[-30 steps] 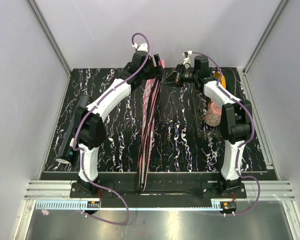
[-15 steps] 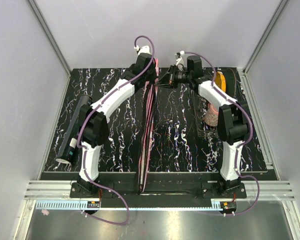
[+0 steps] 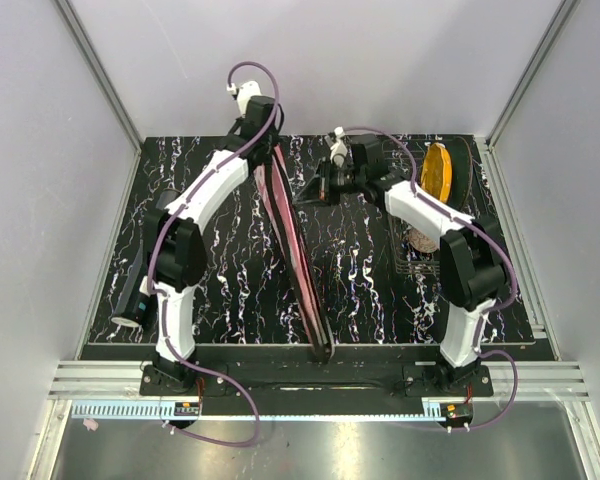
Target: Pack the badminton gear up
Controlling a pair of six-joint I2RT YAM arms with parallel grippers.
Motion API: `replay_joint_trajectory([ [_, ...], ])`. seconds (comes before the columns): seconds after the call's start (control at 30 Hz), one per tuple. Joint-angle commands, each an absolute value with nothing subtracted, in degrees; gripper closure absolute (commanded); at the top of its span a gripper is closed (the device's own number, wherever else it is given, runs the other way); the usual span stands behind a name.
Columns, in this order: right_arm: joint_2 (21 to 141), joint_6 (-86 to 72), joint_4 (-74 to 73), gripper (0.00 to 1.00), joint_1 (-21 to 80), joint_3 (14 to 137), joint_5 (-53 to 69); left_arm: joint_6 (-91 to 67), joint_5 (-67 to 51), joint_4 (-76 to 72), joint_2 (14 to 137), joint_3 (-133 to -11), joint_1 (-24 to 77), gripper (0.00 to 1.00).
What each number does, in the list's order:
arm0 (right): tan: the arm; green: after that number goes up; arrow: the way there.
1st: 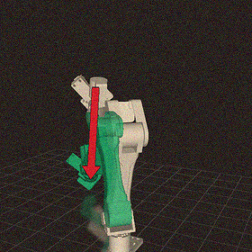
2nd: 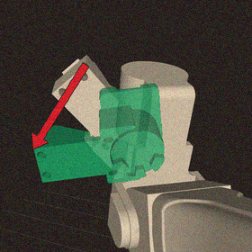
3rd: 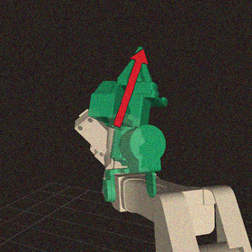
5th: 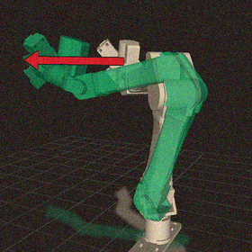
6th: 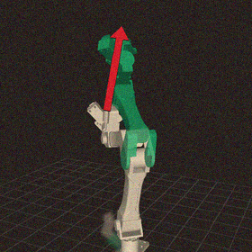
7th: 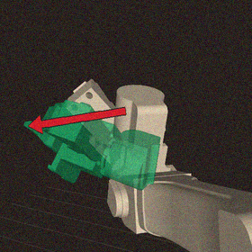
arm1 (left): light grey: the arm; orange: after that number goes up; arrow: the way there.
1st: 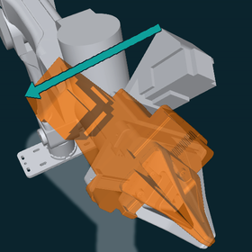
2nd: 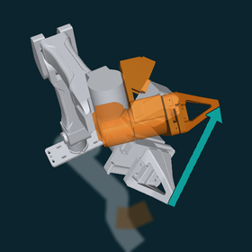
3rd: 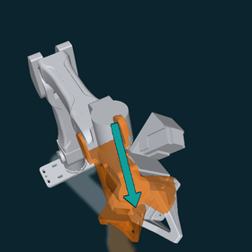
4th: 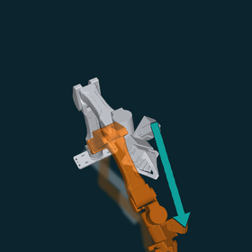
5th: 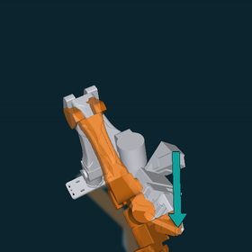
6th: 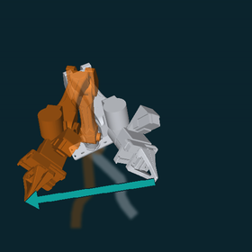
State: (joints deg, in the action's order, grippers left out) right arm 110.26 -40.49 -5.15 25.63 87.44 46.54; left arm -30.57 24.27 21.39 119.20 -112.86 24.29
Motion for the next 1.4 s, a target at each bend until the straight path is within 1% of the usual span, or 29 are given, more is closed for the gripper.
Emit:
replay_joint_trajectory([
  [0.0, 100.2, -36.9, -5.9, 1.0, 27.8, 81.1, 48.7, -30.9, 30.8, 16.0, 113.8, -113.2, 19.1, 1.0],
  [0.1, 96.1, -33.5, -7.0, 1.0, 28.3, 73.5, 47.4, -31.4, 30.6, 15.6, 113.1, -112.5, 16.2, 1.0],
  [0.23, 91.8, -28.7, -13.7, 1.0, 28.5, 69.3, 44.1, -31.7, 30.4, 14.9, 112.6, -112.2, 12.5, 1.0],
  [0.37, 87.5, -26.9, -15.1, 1.0, 28.5, 64.1, 43.2, -31.3, 30.1, 14.1, 113.3, -112.6, 8.6, 1.0],
  [0.5, 83.3, -24.0, -19.1, 1.0, 28.5, 58.2, 39.9, -30.2, 30.5, 14.1, 113.7, -112.9, 5.9, 1.0],
  [0.77, 76.4, -25.7, -21.1, 1.0, 28.5, 46.7, 34.7, -30.5, 30.6, 13.8, 115.0, -112.0, 1.6, 1.0],
  [0.97, 74.7, -29.9, -19.8, 1.0, 28.5, 41.1, 30.9, -30.8, 30.0, 14.2, 115.9, -112.3, 0.5, 1.0],
  [1.07, 75.9, -28.7, -19.5, 1.0, 28.6, 42.0, 29.7, -31.2, 28.8, 14.7, 115.6, -111.7, 0.5, 1.0],
  [1.1, 76.1, -27.5, -21.6, 0.99, 28.6, 43.2, 29.3, -31.4, 28.3, 14.9, 115.6, -111.5, 0.5, 1.0],
  [1.13, 76.1, -26.5, -22.9, 0.9, 28.5, 44.5, 28.8, -31.5, 27.7, 15.4, 115.3, -111.4, 0.6, 1.0],
  [1.17, 75.3, -25.0, -23.7, 0.68, 28.5, 47.1, 28.7, -31.6, 27.0, 15.4, 115.1, -111.3, 0.7, 1.0],
  [1.23, 73.8, -23.9, -24.4, 0.48, 28.5, 49.3, 28.1, -32.0, 26.9, 15.5, 114.1, -109.7, 1.0, 1.0],
  [1.27, 72.9, -22.5, -23.9, 0.35, 28.5, 51.3, 28.1, -32.3, 26.4, 15.4, 113.8, -109.3, 1.0, 1.0],
  [1.3, 72.9, -21.8, -22.9, 0.32, 28.4, 52.4, 28.0, -32.5, 26.1, 15.5, 113.6, -108.3, 1.0, 1.0],
  [1.37, 75.0, -19.0, -22.2, 0.28, 28.6, 55.9, 27.6, -33.2, 25.5, 15.7, 112.9, -107.7, 1.0, 1.0],
])
